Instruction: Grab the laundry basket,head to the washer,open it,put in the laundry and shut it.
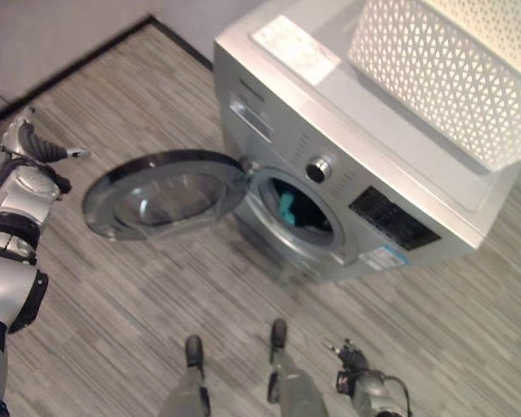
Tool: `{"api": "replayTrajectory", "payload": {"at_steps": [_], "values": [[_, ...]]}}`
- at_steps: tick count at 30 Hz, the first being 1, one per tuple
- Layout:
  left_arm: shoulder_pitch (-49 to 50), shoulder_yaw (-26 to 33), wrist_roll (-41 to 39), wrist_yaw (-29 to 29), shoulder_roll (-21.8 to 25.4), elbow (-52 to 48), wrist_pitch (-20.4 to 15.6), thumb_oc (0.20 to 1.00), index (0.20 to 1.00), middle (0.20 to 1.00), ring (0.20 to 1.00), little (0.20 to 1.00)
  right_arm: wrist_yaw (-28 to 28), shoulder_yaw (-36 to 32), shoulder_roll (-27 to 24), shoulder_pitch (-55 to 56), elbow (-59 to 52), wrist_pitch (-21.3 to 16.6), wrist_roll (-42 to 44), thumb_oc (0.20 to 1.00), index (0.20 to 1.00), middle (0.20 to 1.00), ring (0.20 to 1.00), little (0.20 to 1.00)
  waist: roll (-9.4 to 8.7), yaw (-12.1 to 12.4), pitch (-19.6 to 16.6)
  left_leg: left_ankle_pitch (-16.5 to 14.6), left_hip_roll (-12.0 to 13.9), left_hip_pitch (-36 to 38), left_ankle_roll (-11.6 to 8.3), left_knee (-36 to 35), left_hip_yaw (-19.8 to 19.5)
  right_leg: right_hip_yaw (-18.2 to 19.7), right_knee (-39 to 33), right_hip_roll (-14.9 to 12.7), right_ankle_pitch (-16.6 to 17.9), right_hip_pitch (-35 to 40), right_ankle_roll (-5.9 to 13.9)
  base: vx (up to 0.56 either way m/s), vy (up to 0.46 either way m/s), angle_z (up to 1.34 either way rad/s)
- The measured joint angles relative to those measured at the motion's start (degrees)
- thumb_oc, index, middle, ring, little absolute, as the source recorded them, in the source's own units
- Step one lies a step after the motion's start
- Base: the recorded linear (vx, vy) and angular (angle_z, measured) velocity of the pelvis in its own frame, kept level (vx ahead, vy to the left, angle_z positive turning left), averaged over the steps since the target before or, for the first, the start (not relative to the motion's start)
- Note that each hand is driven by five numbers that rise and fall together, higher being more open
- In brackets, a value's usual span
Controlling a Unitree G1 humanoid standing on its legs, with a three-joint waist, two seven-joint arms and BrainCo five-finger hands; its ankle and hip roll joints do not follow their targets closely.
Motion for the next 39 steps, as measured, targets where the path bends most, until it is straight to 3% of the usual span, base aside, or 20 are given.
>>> {"api": "replayTrajectory", "payload": {"at_steps": [2,6,11,13,14,25,29,37,39], "values": [[-3.63,2.63,-0.8,-0.25,1.05,0.47,0.68,1.0,1.0,1.0,1.0,1.0,0.06,2.51,0.19,-2.08,-1.35,-0.17,0.71,1.0,1.0,1.0,1.0,1.0,-1.74,0.06,3.25,-0.03,0.08,-3.28,0.02,1.99,-0.31,0.09,0.01,-0.03,0.76,-2.23,-0.37,-0.04,0.018,-0.05],[-5.95,0.67,-2.43,-0.94,3.96,0.05,0.67,1.0,1.0,1.0,1.0,1.0,-0.75,2.59,-0.25,-2.26,-6.18,-1.01,1.4,1.0,1.0,1.0,1.0,1.0,-2.52,0.3,5.63,-0.15,0.17,-4.68,0.03,2.83,-0.6,-0.11,0.01,0.01,0.87,-3.06,-0.47,-0.03,0.013,0.04],[-6.1,0.66,-4.67,-0.29,3.42,-0.21,0.67,1.0,1.0,1.0,1.0,1.0,-1.99,4.73,0.22,-2.72,-6.15,-1.78,0.79,1.0,1.0,1.0,1.0,1.0,-3.33,0.31,5.9,-0.87,0.15,-6.59,0.21,3.73,-0.55,0.09,-0.01,0.07,0.91,-4.66,-0.35,0.01,0.006,0.01],[-6.27,0.94,-5.99,2.31,0.71,-0.57,0.21,1.0,1.0,1.0,1.0,1.0,-2.2,4.98,0.74,-2.5,-6.82,-1.86,-0.43,1.0,1.0,1.0,1.0,1.0,-3.95,0.19,6.16,-0.86,0.18,-8.69,0.21,4.23,-0.79,-0.12,0.0,0.01,1.22,-6.32,-0.42,-0.01,0.008,0.02],[-6.36,0.98,-6.87,2.86,1.54,-0.55,0.06,1.0,1.0,1.0,1.0,1.0,-2.2,4.97,1.02,-2.47,-7.41,-1.88,-0.68,1.0,1.0,1.0,1.0,1.0,-4.19,-0.27,6.18,-0.85,0.21,-9.02,0.22,4.32,-0.83,-0.15,0.0,0.02,1.26,-6.54,-0.45,0.0,0.0,0.0],[-6.44,1.21,-12.69,0.85,-0.06,-3.58,-1.01,1.0,1.0,1.0,1.0,1.0,-1.67,8.06,0.6,-1.79,-9.88,-2.49,-1.67,1.0,1.0,1.0,1.0,1.0,-4.55,-0.73,5.81,-0.85,-0.02,-7.52,0.24,4.77,-1.2,1.52,0.0,-0.26,1.48,-4.81,-0.37,0.01,0.006,0.01],[-5.68,0.65,-13.83,-1.15,-0.34,-3.63,-1.09,1.0,1.0,1.0,1.0,1.0,-1.71,5.93,0.22,0.17,-8.54,-2.46,-1.95,1.0,1.0,1.0,1.0,1.0,-4.58,-0.82,2.76,-0.84,-0.02,-8.71,0.25,4.91,-0.6,2.37,-0.01,-0.26,1.76,-6.29,-0.29,0.02,0.002,-0.06],[4.66,-0.9,-15.47,-7.4,0.08,-12.14,-3.1,1.0,1.0,1.0,1.0,1.0,0.81,3.41,-1.41,2.53,-9.55,-1.28,-2.97,1.0,1.0,1.0,1.0,1.0,-2.55,0.07,-0.27,-0.91,-0.58,-8.14,0.39,4.92,-0.55,2.36,-0.01,-0.88,1.7,-5.77,-0.16,0.04,0.015,0.0],[10.95,2.41,-16.06,-11.11,-0.53,-11.81,-4.01,1.0,1.0,1.0,1.0,1.0,2.12,1.09,-1.98,3.68,-11.22,-0.65,-2.94,1.0,1.0,1.0,1.0,1.0,-1.6,-0.09,-1.21,-1.08,-0.92,-4.42,0.63,4.09,0.39,3.0,-0.03,-1.22,1.51,-2.91,0.25,0.11,0.031,-0.13]]}}
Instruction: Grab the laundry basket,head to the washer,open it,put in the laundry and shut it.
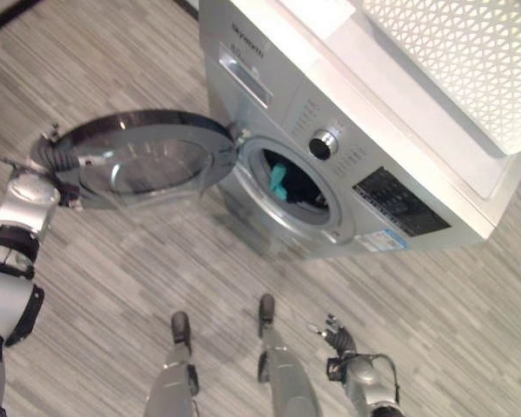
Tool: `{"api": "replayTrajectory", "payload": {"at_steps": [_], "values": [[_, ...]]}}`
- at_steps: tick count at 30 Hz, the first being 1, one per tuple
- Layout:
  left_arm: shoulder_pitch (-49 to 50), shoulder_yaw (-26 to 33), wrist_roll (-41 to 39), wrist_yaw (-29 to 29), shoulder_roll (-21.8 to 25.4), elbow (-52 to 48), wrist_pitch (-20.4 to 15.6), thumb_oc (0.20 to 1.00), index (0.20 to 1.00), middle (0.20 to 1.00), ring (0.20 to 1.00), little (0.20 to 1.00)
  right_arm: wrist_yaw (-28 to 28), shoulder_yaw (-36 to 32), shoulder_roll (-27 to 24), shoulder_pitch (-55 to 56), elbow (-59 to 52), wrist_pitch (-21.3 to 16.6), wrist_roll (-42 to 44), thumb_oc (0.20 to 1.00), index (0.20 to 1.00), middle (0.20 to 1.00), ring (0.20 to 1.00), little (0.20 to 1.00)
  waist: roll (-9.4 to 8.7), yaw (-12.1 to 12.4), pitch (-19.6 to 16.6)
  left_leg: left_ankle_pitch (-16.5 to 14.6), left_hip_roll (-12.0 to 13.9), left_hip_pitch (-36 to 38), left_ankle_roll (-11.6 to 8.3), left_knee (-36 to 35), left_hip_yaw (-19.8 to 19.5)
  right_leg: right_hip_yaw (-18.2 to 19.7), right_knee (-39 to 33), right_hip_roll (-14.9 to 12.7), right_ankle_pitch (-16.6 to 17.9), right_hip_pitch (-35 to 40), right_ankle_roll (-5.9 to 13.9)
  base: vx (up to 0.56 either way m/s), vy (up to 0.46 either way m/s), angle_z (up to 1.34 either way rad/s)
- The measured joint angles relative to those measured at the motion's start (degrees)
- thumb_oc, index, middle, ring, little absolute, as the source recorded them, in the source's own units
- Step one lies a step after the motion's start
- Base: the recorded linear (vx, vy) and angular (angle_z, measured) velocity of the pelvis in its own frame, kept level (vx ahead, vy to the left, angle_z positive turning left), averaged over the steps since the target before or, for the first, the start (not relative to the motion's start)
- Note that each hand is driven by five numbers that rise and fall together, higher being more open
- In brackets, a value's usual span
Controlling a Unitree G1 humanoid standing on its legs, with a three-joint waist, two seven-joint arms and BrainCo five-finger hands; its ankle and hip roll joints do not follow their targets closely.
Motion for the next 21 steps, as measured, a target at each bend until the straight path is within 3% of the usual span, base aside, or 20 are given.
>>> {"api": "replayTrajectory", "payload": {"at_steps": [5,7,9,10,11,14,21], "values": [[8.51,1.01,-1.21,-4.52,-3.08,0.53,0.25,1.0,1.0,1.0,1.0,1.0,1.27,-1.13,-2.41,3.99,-1.39,0.66,-0.14,1.0,1.0,1.0,1.0,1.0,1.38,-0.22,-2.93,-0.2,-0.08,5.08,0.27,-1.87,1.12,1.0,0.02,0.03,-0.71,3.54,0.59,0.06,0.021,-0.12],[14.03,9.02,-2.73,-5.3,-4.88,0.92,-0.29,1.0,1.0,1.0,1.0,1.0,1.28,-4.49,-2.61,5.32,-1.61,1.6,-0.26,1.0,1.0,1.0,1.0,1.0,1.45,-0.53,-2.98,-0.25,-0.04,8.69,0.27,-3.07,2.82,2.48,0.0,0.18,-0.79,5.64,0.67,0.1,0.025,-0.3],[18.32,10.49,-4.46,-5.85,-6.28,0.98,-0.22,1.0,1.0,1.0,1.0,1.0,1.39,-6.62,-3.56,6.7,-1.89,1.71,-0.35,1.0,1.0,1.0,1.0,1.0,2.02,-1.34,-3.51,-0.56,-0.06,11.39,0.71,-4.4,3.56,2.86,0.0,0.14,-1.61,7.37,1.21,0.13,0.033,-0.26],[23.48,14.01,-5.77,-5.62,-9.28,1.24,-0.21,1.0,1.0,1.0,1.0,1.0,1.36,-10.51,-3.92,9.04,-3.36,1.75,-1.29,1.0,1.0,1.0,1.0,1.0,2.87,-2.25,-4.04,-0.32,-0.16,14.9,0.46,-5.4,4.09,3.06,-0.01,0.24,-1.63,10.19,1.19,0.15,0.006,-0.13],[23.61,14.04,-5.78,-5.62,-9.32,1.25,-0.2,1.0,1.0,1.0,1.0,1.0,1.36,-10.53,-3.93,9.09,-3.37,1.75,-1.29,1.0,1.0,1.0,1.0,1.0,2.89,-2.26,-4.06,-0.33,-0.15,15.01,0.47,-5.4,4.09,3.07,-0.01,0.23,-1.64,10.27,1.2,0.11,-0.003,-0.17],[30.79,13.66,-5.83,-5.15,-16.11,0.81,-0.15,1.0,1.0,1.0,1.0,1.0,1.39,-12.38,-6.38,13.22,-3.11,2.34,-4.32,1.0,1.0,1.0,1.0,1.0,5.44,-2.73,-8.36,-2.51,0.17,19.78,1.17,-5.67,5.65,4.11,-0.18,0.38,-4.15,14.28,1.57,0.1,-0.031,-0.18],[32.03,10.37,-4.2,-4.39,-24.75,-0.44,-0.35,1.0,1.0,1.0,1.0,1.0,2.09,-12.41,-6.89,11.76,5.81,4.44,-7.93,1.0,1.0,1.0,1.0,1.0,9.66,-2.3,-12.56,-3.85,0.58,24.99,0.99,-5.67,7.87,5.83,-0.54,1.17,-5.0,18.34,2.12,0.07,-0.082,-0.14]]}}
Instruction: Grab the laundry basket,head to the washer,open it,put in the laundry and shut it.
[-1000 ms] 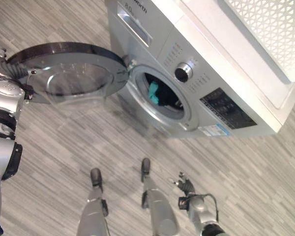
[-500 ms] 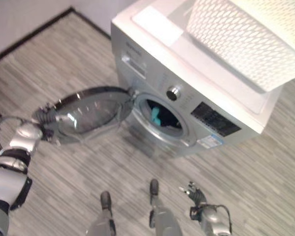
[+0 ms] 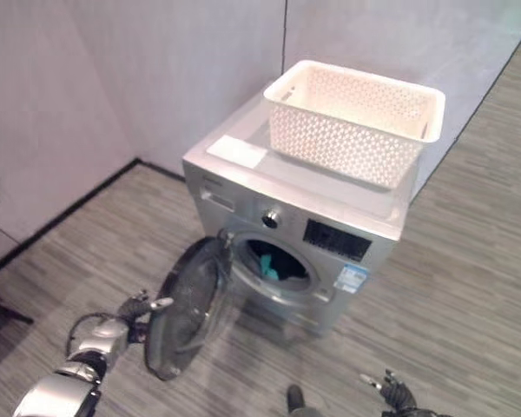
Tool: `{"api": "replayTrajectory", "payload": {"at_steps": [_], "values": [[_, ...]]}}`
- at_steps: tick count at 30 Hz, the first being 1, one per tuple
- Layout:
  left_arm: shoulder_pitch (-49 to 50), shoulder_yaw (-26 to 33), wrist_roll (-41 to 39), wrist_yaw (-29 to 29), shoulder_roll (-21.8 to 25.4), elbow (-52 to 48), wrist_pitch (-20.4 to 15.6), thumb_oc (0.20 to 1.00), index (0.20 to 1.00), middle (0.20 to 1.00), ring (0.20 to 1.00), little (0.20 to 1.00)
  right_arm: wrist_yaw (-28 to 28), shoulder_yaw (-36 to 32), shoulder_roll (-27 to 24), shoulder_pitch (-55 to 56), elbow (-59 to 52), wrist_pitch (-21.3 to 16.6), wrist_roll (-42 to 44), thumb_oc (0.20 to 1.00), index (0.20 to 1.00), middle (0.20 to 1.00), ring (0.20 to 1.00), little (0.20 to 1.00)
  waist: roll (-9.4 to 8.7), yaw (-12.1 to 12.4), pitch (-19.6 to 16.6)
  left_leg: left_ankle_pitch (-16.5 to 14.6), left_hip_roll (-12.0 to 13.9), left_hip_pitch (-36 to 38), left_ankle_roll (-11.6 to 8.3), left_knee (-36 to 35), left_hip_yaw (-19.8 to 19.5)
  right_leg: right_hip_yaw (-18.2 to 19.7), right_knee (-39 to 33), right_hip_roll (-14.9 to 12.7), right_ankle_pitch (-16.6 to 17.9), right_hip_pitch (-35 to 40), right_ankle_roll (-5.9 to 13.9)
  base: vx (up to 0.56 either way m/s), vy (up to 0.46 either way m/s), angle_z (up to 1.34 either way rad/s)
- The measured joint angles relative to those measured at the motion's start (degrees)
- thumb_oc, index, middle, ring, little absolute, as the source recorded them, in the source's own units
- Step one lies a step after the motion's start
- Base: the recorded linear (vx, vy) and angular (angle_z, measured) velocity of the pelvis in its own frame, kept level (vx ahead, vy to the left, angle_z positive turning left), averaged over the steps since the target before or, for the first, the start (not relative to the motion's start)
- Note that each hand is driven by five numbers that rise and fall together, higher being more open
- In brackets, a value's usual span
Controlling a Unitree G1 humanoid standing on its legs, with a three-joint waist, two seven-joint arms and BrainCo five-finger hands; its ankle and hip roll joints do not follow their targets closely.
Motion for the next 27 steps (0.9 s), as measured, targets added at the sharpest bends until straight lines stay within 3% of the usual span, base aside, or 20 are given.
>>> {"api": "replayTrajectory", "payload": {"at_steps": [2,9,14,15,16,17,18,19,22,25,27], "values": [[-0.34,-0.3,-0.3,1.39,-4.03,-1.47,-0.06,1.0,1.0,1.0,1.0,1.0,-0.35,0.17,0.39,0.15,-0.78,-0.02,-0.68,1.0,1.0,1.0,1.0,1.0,1.12,-0.65,-0.72,-0.18,0.21,0.22,0.25,0.08,0.53,0.28,-0.01,0.19,0.01,-0.1,0.0,0.02,-0.097,-0.12],[-1.1,-2.89,-5.04,7.01,-11.15,-1.46,-0.7,1.0,1.0,1.0,1.0,1.0,-1.39,2.82,1.96,0.99,-5.05,-0.2,0.8,1.0,1.0,1.0,1.0,1.0,1.44,-2.92,-1.02,-0.42,0.41,-0.88,0.04,0.22,3.19,3.21,0.02,0.81,0.28,-2.79,-0.24,-0.02,-0.083,-0.17],[-6.65,-6.59,-15.68,15.29,-18.93,-1.19,-0.64,1.0,1.0,1.0,1.0,1.0,-3.71,4.85,3.28,-0.45,-3.2,-0.23,3.4,1.0,1.0,1.0,1.0,1.0,1.44,-5.59,-0.93,-0.53,-0.47,-3.18,0.28,0.23,3.91,4.6,0.02,0.21,0.8,-5.59,0.12,-0.01,-0.026,-0.09],[-7.43,-8.61,-16.0,14.32,-19.84,-1.69,-0.62,1.0,1.0,1.0,1.0,1.0,-3.83,4.99,3.26,-0.98,-2.66,-0.16,3.4,1.0,1.0,1.0,1.0,1.0,1.51,-6.62,-0.98,-0.58,-0.76,-3.7,0.37,0.12,4.15,4.83,0.03,-0.01,1.05,-6.29,0.4,0.0,-0.025,-0.14],[-7.66,-17.99,-15.9,13.3,-21.38,-4.91,-0.78,1.0,1.0,1.0,1.0,1.0,-4.33,4.9,2.97,-0.94,-3.28,-0.07,3.4,1.0,1.0,1.0,1.0,1.0,1.49,-8.1,-0.96,-0.6,-1.21,-4.24,0.43,0.24,4.52,5.25,0.04,-0.37,1.08,-6.94,0.66,0.0,-0.038,-0.22],[-7.78,-20.42,-15.92,11.31,-23.41,-7.19,-0.81,1.0,1.0,1.0,1.0,1.0,-4.6,4.9,2.92,-1.24,-3.3,0.01,3.43,1.0,1.0,1.0,1.0,1.0,1.47,-8.85,-0.95,-0.67,-1.42,-4.24,0.53,0.27,5.38,6.11,0.15,-0.44,1.32,-7.38,1.01,-0.01,-0.053,-0.41],[-8.93,-26.21,-16.32,8.43,-27.95,-12.29,-0.84,1.0,1.0,1.0,1.0,1.0,-4.95,4.88,2.88,-1.53,-5.38,0.01,4.45,1.0,1.0,1.0,1.0,1.0,1.09,-11.22,-0.7,-0.96,-1.85,-4.2,0.93,0.27,7.04,7.55,0.27,-0.55,1.41,-8.04,1.3,-0.02,-0.031,-0.59],[-8.98,-29.58,-17.23,6.53,-28.14,-17.54,-1.22,1.0,1.0,1.0,1.0,1.0,-4.9,5.07,3.19,-2.36,-6.57,0.11,4.78,1.0,1.0,1.0,1.0,1.0,0.37,-12.82,-0.17,-0.97,-2.0,-3.79,0.97,0.28,7.79,8.28,0.49,-0.53,1.74,-8.31,1.3,-0.02,-0.036,-0.7],[-8.98,-32.74,-17.6,3.05,-28.11,-24.78,-3.04,1.0,1.0,1.0,1.0,1.0,-4.94,5.04,3.28,-3.08,-8.97,-0.08,5.66,1.0,1.0,1.0,1.0,1.0,-1.16,-16.17,0.81,-0.95,-1.86,-2.13,0.99,0.28,8.91,11.14,0.51,0.24,2.31,-8.33,1.16,-0.01,-0.043,-0.56],[-9.08,-32.19,-17.35,2.8,-27.95,-23.79,-3.35,1.0,1.0,1.0,1.0,1.0,-4.98,5.01,2.14,-1.02,-7.88,-0.09,5.63,1.0,1.0,1.0,1.0,1.0,-0.14,-15.49,1.62,-1.07,-1.44,-0.8,1.06,0.21,10.27,12.56,0.42,0.99,1.98,-7.91,1.38,-0.01,-0.029,-0.33],[-9.31,-32.68,-13.5,2.56,-25.38,-27.95,-4.29,1.0,1.0,1.0,1.0,1.0,-4.8,5.04,1.8,-0.41,-4.51,-0.15,5.53,1.0,1.0,1.0,1.0,1.0,1.39,-12.96,3.03,-1.13,-1.25,-0.9,1.21,0.26,10.38,12.56,0.54,1.22,2.29,-7.99,1.16,-0.07,-0.047,0.02]]}}
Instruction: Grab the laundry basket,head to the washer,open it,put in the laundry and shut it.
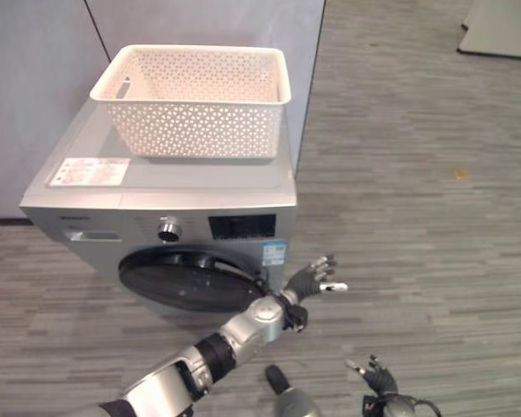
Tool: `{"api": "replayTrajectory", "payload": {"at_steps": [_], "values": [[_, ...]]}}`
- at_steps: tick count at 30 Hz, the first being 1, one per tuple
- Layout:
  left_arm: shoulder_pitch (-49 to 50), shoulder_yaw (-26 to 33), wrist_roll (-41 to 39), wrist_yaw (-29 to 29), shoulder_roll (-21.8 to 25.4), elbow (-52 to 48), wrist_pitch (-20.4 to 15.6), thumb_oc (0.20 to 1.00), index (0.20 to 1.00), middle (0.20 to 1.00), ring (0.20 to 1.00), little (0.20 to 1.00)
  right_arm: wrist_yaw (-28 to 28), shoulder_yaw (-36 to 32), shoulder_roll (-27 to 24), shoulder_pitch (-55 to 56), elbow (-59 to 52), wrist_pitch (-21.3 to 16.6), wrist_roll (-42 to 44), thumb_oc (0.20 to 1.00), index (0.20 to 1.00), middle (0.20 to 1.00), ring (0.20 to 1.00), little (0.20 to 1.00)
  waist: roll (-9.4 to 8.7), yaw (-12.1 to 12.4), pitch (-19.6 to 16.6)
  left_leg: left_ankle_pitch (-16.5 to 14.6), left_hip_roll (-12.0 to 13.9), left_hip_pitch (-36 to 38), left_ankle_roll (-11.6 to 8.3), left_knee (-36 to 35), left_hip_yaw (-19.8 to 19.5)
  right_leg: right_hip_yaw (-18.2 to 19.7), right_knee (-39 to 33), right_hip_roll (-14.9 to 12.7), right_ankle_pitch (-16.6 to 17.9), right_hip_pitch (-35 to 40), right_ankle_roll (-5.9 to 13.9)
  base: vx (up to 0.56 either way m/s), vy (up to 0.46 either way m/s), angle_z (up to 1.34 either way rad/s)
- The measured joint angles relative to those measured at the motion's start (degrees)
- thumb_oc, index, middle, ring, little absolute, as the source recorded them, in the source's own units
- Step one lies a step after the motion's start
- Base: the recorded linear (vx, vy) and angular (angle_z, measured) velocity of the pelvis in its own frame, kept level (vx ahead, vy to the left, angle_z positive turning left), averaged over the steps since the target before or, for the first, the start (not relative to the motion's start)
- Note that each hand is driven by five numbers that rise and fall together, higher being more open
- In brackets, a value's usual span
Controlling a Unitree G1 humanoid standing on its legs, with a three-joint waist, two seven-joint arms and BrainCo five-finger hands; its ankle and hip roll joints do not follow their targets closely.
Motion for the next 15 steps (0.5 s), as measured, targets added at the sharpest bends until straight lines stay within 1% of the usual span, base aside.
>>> {"api": "replayTrajectory", "payload": {"at_steps": [1,2,3,4,5,6,7,8,10,11,12,13,14,15], "values": [[0.15,-0.74,1.36,-0.21,1.26,-1.43,-1.13,1.0,1.0,1.0,1.0,1.0,0.04,0.0,-0.12,0.1,0.35,0.01,-0.06,1.0,1.0,1.0,1.0,1.0,0.35,0.89,0.27,-0.08,0.03,-0.09,0.06,-0.03,-0.19,-0.05,-0.01,0.02,-0.28,-0.09,0.2,-0.04,-0.015,0.09],[0.16,-0.9,2.5,-0.2,1.63,-1.44,-1.4,1.0,1.0,1.0,1.0,1.0,0.08,0.02,-0.28,0.29,0.73,0.01,-0.07,1.0,1.0,1.0,1.0,1.0,0.65,1.66,0.44,-0.25,0.15,-0.37,0.3,-0.04,-0.34,-0.37,-0.03,0.03,-0.3,-0.11,0.19,-0.04,-0.011,0.19],[1.01,-0.62,3.14,-0.66,3.09,-2.02,-1.9,1.0,1.0,1.0,1.0,1.0,0.22,-0.01,-0.36,0.45,1.1,-0.15,-0.32,1.0,1.0,1.0,1.0,1.0,1.3,2.88,0.63,-0.83,0.32,-0.94,0.95,-0.28,-0.65,-1.25,-0.01,0.01,-0.24,-0.04,0.19,-0.04,-0.007,0.25],[2.38,-0.85,3.72,-1.85,4.66,-3.94,-2.49,1.0,1.0,1.0,1.0,1.0,0.36,-0.02,-0.47,0.52,1.12,-0.53,-0.9,1.0,1.0,1.0,1.0,1.0,1.64,3.5,0.79,-1.37,0.54,-1.05,0.98,-0.29,-0.79,-1.73,-0.02,0.03,-0.23,-0.03,0.18,-0.03,0.0,0.26],[5.26,-0.91,5.36,-2.79,6.54,-5.62,-3.32,1.0,1.0,1.0,1.0,1.0,0.64,-0.04,-0.46,0.59,1.27,-0.63,-1.77,1.0,1.0,1.0,1.0,1.0,1.83,4.64,0.99,-1.39,0.55,-1.31,0.94,-0.31,-1.94,-2.29,-0.01,-0.09,-0.19,0.23,0.13,-0.03,-0.004,0.47],[9.77,-1.01,6.87,-4.2,9.86,-7.91,-3.56,1.0,1.0,1.0,1.0,1.0,1.12,-0.02,-0.34,0.97,1.85,-0.85,-2.31,1.0,1.0,1.0,1.0,1.0,1.87,5.62,1.03,-1.41,0.74,-1.66,0.9,-0.31,-3.71,-3.9,-0.04,-0.34,-0.36,0.82,-0.06,-0.04,-0.009,0.77],[14.2,-1.11,7.14,-5.06,13.01,-7.6,-3.1,1.0,1.0,1.0,1.0,1.0,1.28,-0.03,-0.14,1.85,2.06,-1.18,-2.46,1.0,1.0,1.0,1.0,1.0,1.9,7.24,1.02,-0.48,1.1,-2.08,-0.15,-0.25,-4.05,-5.66,-0.3,-0.64,-0.71,0.98,-0.52,-0.03,-0.012,0.64],[16.21,-0.28,7.12,-5.9,14.04,-7.16,-3.13,1.0,1.0,1.0,1.0,1.0,1.32,-0.07,0.07,1.37,2.42,-1.51,-2.53,1.0,1.0,1.0,1.0,1.0,1.71,8.4,1.15,-0.38,1.07,-1.97,-0.3,-0.22,-3.88,-5.69,-0.21,-0.68,-0.6,0.94,-0.46,-0.03,-0.013,0.35],[20.95,1.45,7.26,-7.27,16.84,-7.22,-3.11,1.0,1.0,1.0,1.0,1.0,1.53,-0.16,0.77,1.26,2.63,-2.13,-2.69,1.0,1.0,1.0,1.0,1.0,1.7,9.24,1.15,-0.26,1.17,-1.7,-0.45,-0.21,-4.67,-6.42,-0.26,-0.81,-0.57,1.78,-0.32,0.0,-0.011,0.16],[22.23,1.42,7.33,-7.46,18.07,-7.18,-2.99,1.0,1.0,1.0,1.0,1.0,1.68,-0.11,1.08,1.52,2.65,-2.23,-2.7,1.0,1.0,1.0,1.0,1.0,1.28,9.46,1.37,0.04,1.2,-1.62,-0.88,-0.02,-5.21,-6.66,-0.49,-0.85,-0.7,2.17,-0.38,0.01,-0.013,0.34],[26.06,3.26,10.84,-8.37,21.97,-10.1,-4.14,1.0,1.0,1.0,1.0,1.0,2.2,-0.13,2.06,1.3,2.86,-2.97,-2.72,1.0,1.0,1.0,1.0,1.0,1.07,10.48,1.84,0.17,1.28,-0.96,-1.0,-0.02,-6.2,-8.2,-0.11,-1.04,-0.72,3.4,-0.57,0.02,-0.012,0.35],[27.4,3.63,11.9,-8.68,23.6,-11.72,-5.16,1.0,1.0,1.0,1.0,1.0,2.4,-0.09,2.62,1.68,2.82,-3.15,-2.72,1.0,1.0,1.0,1.0,1.0,0.61,10.12,2.04,0.28,1.41,-0.65,-1.15,0.0,-6.64,-8.56,-0.37,-0.97,-0.76,3.97,-0.62,0.01,-0.014,0.34],[28.73,4.66,12.27,-9.08,25.43,-11.71,-5.58,1.0,1.0,1.0,1.0,1.0,2.6,-0.06,2.95,1.66,3.16,-3.21,-2.71,1.0,1.0,1.0,1.0,1.0,0.56,11.31,1.96,0.33,1.46,-0.48,-1.08,0.0,-6.86,-9.4,-0.55,-1.1,-0.94,4.46,-0.54,0.01,-0.008,0.23],[29.83,5.92,12.29,-9.41,25.93,-11.69,-5.61,1.0,1.0,1.0,1.0,1.0,2.74,-0.06,3.19,1.6,3.79,-3.35,-2.71,1.0,1.0,1.0,1.0,1.0,0.39,11.99,1.88,0.33,1.45,-0.29,-1.08,0.0,-6.88,-9.48,-0.56,-1.14,-1.13,4.69,-0.49,0.03,-0.01,0.22]]}}
